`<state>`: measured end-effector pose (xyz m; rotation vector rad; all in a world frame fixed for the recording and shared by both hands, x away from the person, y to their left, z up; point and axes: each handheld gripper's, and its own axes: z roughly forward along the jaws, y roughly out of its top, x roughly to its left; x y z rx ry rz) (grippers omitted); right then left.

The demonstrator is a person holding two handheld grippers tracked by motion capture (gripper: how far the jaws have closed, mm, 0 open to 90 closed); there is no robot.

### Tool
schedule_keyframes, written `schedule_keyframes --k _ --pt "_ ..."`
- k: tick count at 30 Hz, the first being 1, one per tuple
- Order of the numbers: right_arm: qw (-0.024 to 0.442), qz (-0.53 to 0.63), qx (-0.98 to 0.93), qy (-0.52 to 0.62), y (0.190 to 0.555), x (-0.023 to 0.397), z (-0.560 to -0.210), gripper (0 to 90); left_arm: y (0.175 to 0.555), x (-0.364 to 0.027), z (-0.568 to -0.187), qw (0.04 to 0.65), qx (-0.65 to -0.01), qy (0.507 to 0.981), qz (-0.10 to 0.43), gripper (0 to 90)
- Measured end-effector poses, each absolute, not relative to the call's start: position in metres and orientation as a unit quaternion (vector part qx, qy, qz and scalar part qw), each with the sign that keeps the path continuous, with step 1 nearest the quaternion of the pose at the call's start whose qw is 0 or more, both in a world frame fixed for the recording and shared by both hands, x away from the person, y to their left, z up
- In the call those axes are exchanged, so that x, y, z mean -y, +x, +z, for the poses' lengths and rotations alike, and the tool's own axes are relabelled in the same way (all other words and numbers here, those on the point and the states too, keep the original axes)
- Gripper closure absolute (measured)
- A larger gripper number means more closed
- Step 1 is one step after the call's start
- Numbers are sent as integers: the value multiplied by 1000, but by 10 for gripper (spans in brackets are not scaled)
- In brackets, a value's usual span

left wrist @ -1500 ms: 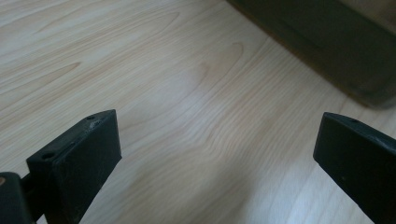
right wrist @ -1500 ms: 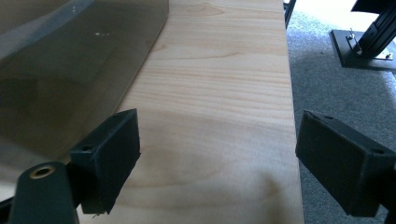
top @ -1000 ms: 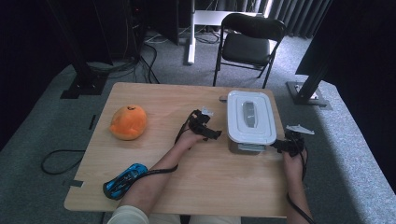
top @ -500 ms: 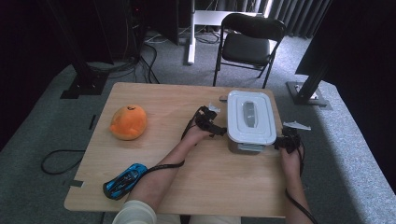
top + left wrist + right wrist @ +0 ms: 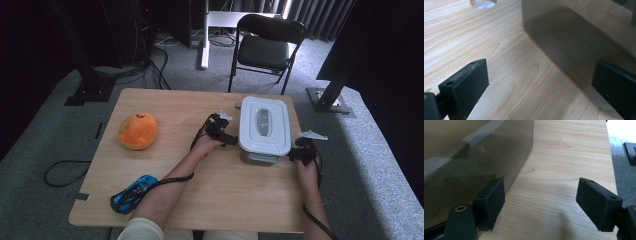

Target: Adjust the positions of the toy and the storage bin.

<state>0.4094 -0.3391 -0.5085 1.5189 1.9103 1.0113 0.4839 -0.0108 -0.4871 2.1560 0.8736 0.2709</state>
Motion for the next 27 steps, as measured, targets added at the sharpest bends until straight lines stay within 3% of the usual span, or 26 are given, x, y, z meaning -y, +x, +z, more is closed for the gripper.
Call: schedule_keyframes --k 27 --pt "230 390 -727 516 390 286 -505 241 444 -45 -489 368 -356 849 131 15"
